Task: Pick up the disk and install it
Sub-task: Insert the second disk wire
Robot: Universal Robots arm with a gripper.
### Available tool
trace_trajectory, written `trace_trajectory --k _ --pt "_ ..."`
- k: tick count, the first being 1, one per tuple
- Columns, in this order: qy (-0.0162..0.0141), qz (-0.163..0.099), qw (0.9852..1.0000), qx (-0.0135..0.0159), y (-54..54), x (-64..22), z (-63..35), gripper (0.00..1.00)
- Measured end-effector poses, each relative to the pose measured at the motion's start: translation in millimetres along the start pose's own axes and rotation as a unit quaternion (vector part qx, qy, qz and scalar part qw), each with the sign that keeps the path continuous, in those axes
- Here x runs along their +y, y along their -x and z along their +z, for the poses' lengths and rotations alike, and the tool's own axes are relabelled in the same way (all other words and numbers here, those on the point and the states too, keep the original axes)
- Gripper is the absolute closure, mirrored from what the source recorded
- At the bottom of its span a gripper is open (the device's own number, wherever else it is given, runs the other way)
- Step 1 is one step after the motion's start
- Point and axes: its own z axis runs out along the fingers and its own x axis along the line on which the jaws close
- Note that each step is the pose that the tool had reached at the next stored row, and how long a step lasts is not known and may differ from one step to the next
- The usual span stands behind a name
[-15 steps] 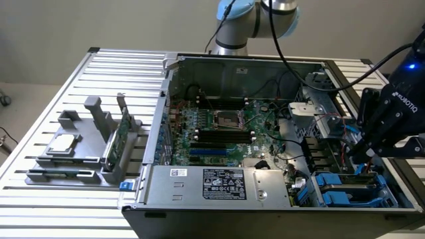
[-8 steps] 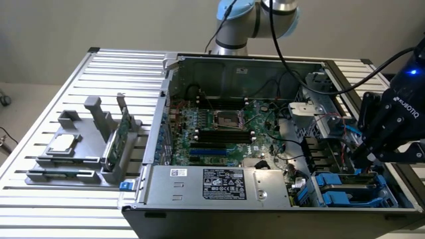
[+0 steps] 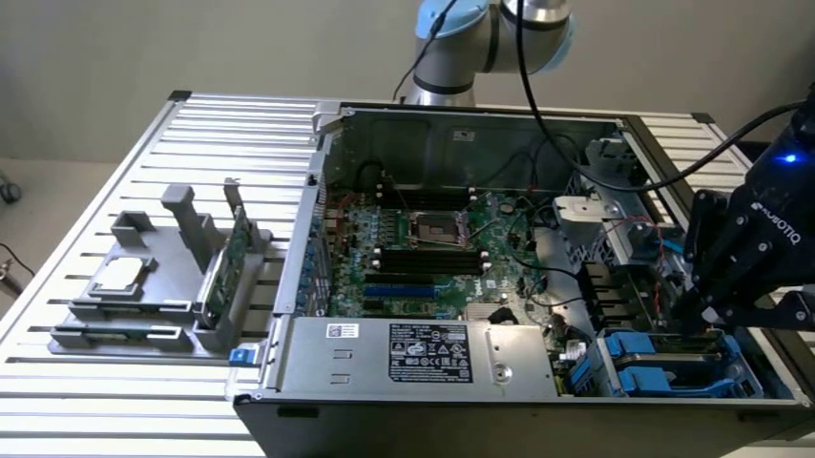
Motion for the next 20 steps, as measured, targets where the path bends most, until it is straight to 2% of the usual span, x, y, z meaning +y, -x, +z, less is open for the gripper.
trace_trajectory --k 3,8,11,14,18,20 --pt "-0.0001 -0.002 1.0 0.0087 2.9 0.2 1.4 0.84" --pt "-0.0005 -0.005 0.9997 0.0258 7.6 0.5 3.7 0.84" --pt "0.0001 -0.005 0.9995 0.0323 9.4 0.6 5.4 0.84" --pt "0.0028 -0.005 0.9994 0.0333 10.0 0.4 6.0 0.84" --pt "0.0068 -0.005 0.9994 0.0333 11.0 -0.2 6.8 0.84" --pt "0.0074 -0.005 0.9994 0.0333 11.3 -0.7 7.4 0.84"
